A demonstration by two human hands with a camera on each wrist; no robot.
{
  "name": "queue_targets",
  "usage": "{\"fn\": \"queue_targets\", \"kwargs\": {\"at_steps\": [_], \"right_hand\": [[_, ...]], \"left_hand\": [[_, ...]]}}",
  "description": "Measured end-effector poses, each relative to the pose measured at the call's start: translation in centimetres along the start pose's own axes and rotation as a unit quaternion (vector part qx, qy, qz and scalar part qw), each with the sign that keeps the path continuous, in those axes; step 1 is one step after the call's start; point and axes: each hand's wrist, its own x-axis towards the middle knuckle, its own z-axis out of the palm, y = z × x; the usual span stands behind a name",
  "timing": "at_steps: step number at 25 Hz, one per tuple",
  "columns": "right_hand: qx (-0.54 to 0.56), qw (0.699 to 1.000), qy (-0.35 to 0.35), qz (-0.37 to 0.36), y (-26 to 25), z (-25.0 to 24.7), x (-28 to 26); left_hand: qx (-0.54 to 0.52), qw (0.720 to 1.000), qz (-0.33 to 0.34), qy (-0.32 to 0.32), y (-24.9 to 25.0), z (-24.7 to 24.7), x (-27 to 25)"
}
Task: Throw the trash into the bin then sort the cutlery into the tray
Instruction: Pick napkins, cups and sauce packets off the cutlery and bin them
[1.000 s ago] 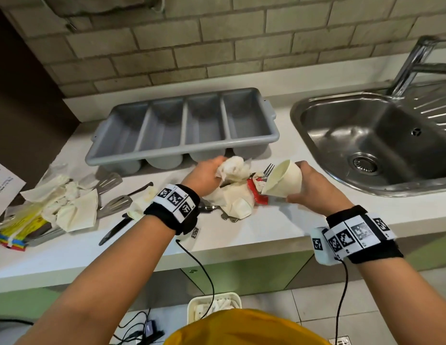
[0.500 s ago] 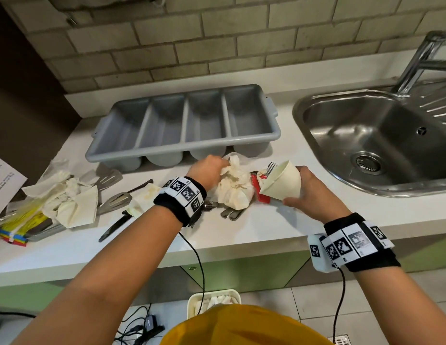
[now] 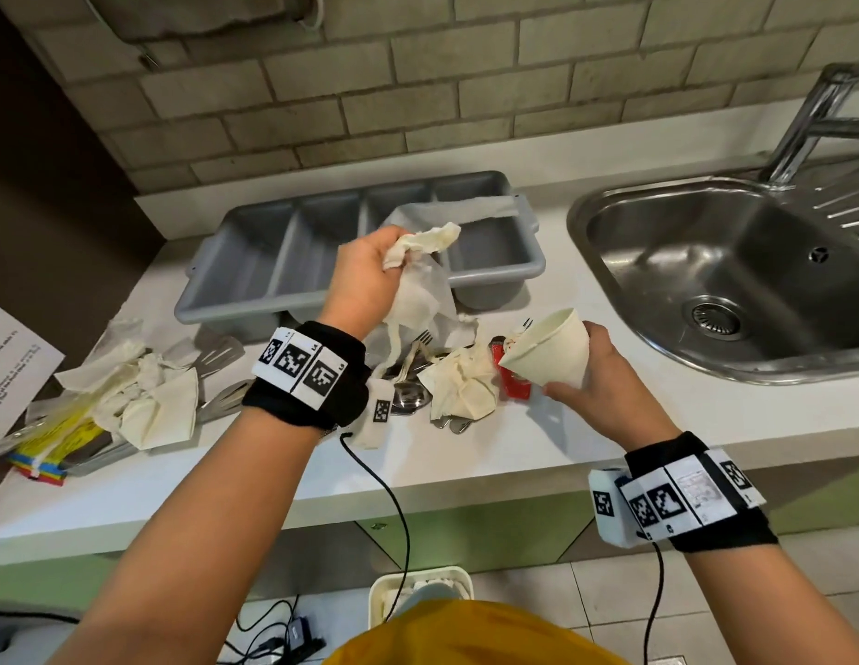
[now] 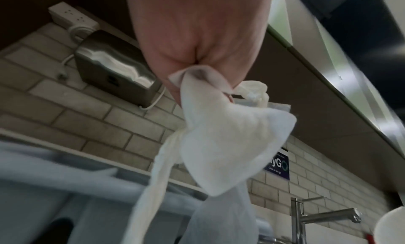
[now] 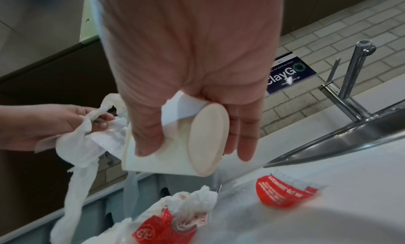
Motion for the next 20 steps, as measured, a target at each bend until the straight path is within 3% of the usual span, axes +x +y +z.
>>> {"fn": "queue_targets", "kwargs": {"at_steps": [4, 10, 16, 20], "right_hand": [[0.036, 0.999, 0.034, 0.002, -0.5, -0.2, -1.1], [0.073, 0.995, 0.061, -0.009, -2.8, 0.7, -3.5], [0.135, 0.981, 0.14, 0.007, -6.5, 4.0, -9.7], [0.193, 0.965, 0.17, 0.042, -7.5, 6.9, -16.0]], "left_hand": [[-0.066, 0.997, -0.017, 0.046, -0.4, -0.3, -1.0], [-0.163, 0.979, 0.036, 0.121, 2.5, -5.4, -3.0], [-0.236, 0.967, 0.081, 0.06, 4.0, -10.9, -11.0], [-0.266, 0.961, 0.076, -0.002, 1.4, -11.9, -17.0]]}}
